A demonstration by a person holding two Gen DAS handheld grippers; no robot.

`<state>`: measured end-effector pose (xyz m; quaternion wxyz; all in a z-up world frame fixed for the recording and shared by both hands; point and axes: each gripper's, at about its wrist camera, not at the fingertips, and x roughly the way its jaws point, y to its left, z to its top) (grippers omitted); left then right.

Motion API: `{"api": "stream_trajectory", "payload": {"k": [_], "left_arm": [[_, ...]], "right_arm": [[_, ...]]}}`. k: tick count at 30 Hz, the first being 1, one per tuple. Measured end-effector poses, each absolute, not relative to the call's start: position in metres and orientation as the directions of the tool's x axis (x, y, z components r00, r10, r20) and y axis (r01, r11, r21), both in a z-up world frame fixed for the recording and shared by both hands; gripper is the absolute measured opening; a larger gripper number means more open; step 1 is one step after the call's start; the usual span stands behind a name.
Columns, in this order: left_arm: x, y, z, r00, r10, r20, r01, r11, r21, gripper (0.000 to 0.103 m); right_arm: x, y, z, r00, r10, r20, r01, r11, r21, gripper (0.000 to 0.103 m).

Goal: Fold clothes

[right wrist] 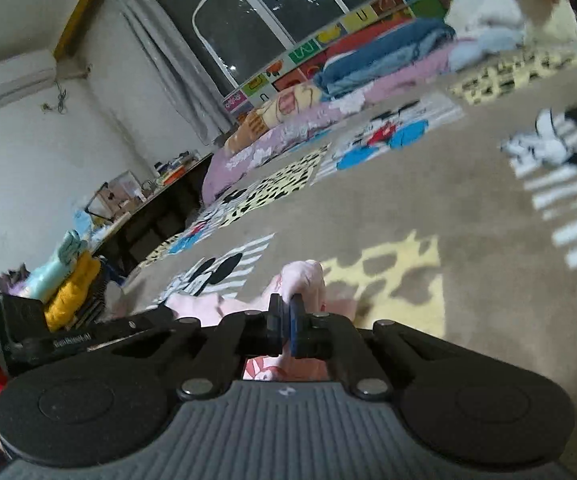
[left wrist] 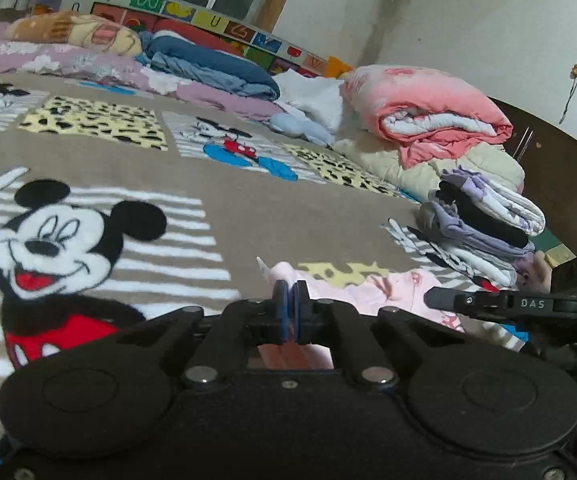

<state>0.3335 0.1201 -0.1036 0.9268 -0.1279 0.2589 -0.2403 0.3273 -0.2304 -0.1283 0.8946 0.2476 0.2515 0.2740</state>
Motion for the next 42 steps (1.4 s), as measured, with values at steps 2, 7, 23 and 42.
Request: {"api": "stream_trajectory", "payload": {"k": [2, 7, 23, 42], "left_arm": [[0.337, 0.117, -0.108, 0.746, -0.494, -0.447, 0.363, 0.864, -0.350, 0.000], [0.337, 0.113, -0.108, 0.752, -0.454, -0.479, 0.340, 0.888, -0.308, 0.003], [0.335, 0.080, -0.111, 0.716, -0.430, -0.550, 0.411, 0.896, -0.166, 0.043], [0.245, 0.024, -0.111, 0.735, -0.379, -0.563, 0.514, 0.852, 0.097, 0.046]], "right_arm": [[0.331, -0.230, -0.133, 0.720, 0.603, -0.343, -0.347, 0.741, 0.575, 0.006], [0.338, -0.225, -0.139, 0.711, 0.564, -0.420, -0.290, 0.779, 0.556, 0.016], [0.359, -0.198, -0.132, 0.680, 0.548, -0.487, -0.386, 0.833, 0.397, 0.017], [0.233, -0.160, -0.103, 0.709, 0.510, -0.487, -0.561, 0.826, 0.047, 0.033]]}}
